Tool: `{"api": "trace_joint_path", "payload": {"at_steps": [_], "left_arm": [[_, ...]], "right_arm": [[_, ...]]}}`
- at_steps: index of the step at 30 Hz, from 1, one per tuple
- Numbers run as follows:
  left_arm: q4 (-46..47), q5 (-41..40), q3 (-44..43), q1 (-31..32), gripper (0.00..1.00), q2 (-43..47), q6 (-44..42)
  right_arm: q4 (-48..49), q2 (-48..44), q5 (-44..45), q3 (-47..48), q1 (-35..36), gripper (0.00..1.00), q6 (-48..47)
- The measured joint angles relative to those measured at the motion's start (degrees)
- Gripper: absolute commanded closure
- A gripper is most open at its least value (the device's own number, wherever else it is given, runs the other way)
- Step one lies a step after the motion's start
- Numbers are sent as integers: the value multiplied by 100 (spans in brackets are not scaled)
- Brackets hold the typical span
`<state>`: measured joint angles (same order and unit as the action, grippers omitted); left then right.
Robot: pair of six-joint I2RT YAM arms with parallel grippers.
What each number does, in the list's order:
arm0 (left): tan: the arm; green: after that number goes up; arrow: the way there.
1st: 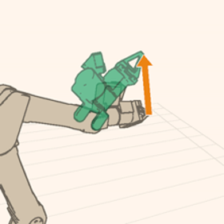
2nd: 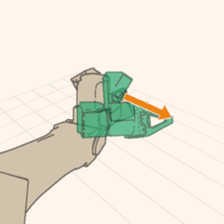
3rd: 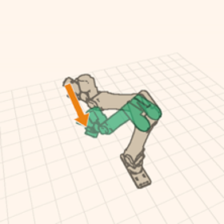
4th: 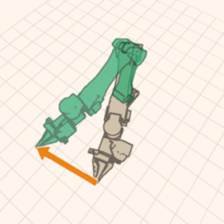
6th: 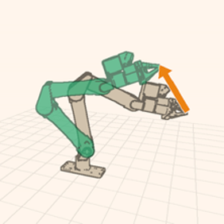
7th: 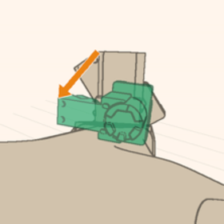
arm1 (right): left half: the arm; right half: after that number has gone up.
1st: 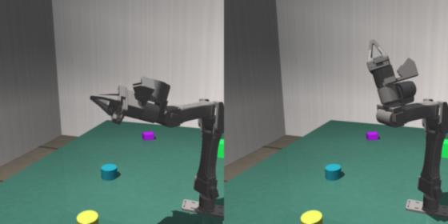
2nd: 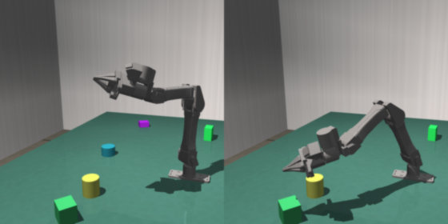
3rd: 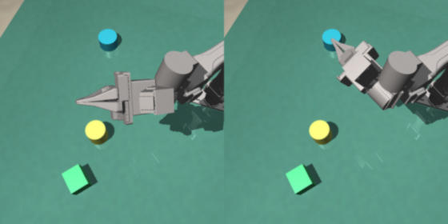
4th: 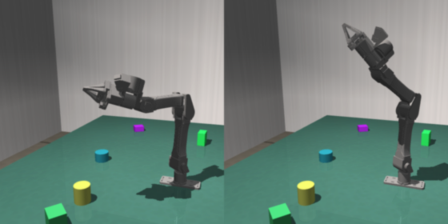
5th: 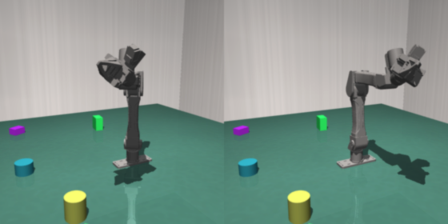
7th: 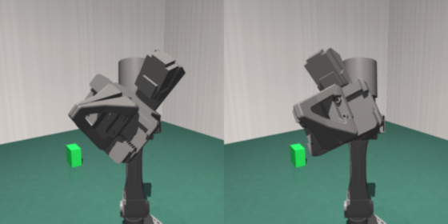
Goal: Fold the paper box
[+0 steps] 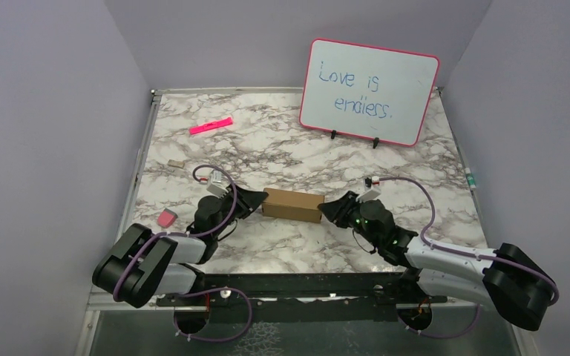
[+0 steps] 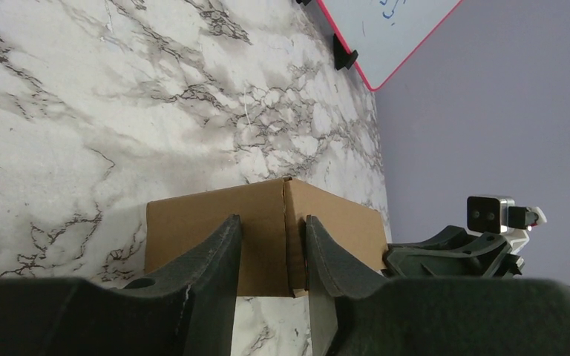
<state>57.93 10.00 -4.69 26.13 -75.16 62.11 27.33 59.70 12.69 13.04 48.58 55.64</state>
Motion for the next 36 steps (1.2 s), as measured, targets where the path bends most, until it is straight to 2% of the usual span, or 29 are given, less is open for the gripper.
{"api": "trace_joint_path", "payload": {"at_steps": [7, 12, 16, 20, 24, 27, 31, 36], "left_arm": [[-13, 96, 9, -17, 72, 125, 22], [-223, 350, -4, -20, 61, 269, 13], [-708, 564, -96, -83, 54, 520, -94], [-1600, 743, -286, -107, 48, 946, -297], [-2457, 863, -448, -136, 47, 1370, -542], [-2909, 920, -494, -210, 46, 1657, -656], [-3355, 981, -496, -291, 47, 2009, -782], [-3735, 999, -514, -330, 47, 2304, -898]], "right_arm": [[-487, -275, -125, 151, -17, 68, -216], [-894, -603, -356, 155, -127, 65, -323], [-988, -656, -535, 164, -260, 60, -369], [-1123, -767, -726, 214, -330, 56, -426], [-1370, -984, -800, 332, -374, 57, -476], [-1427, -1156, -809, 380, -409, 61, -507], [-1517, -1263, -809, 382, -463, 66, -529], [-1545, -1200, -809, 365, -538, 66, -540]]}}
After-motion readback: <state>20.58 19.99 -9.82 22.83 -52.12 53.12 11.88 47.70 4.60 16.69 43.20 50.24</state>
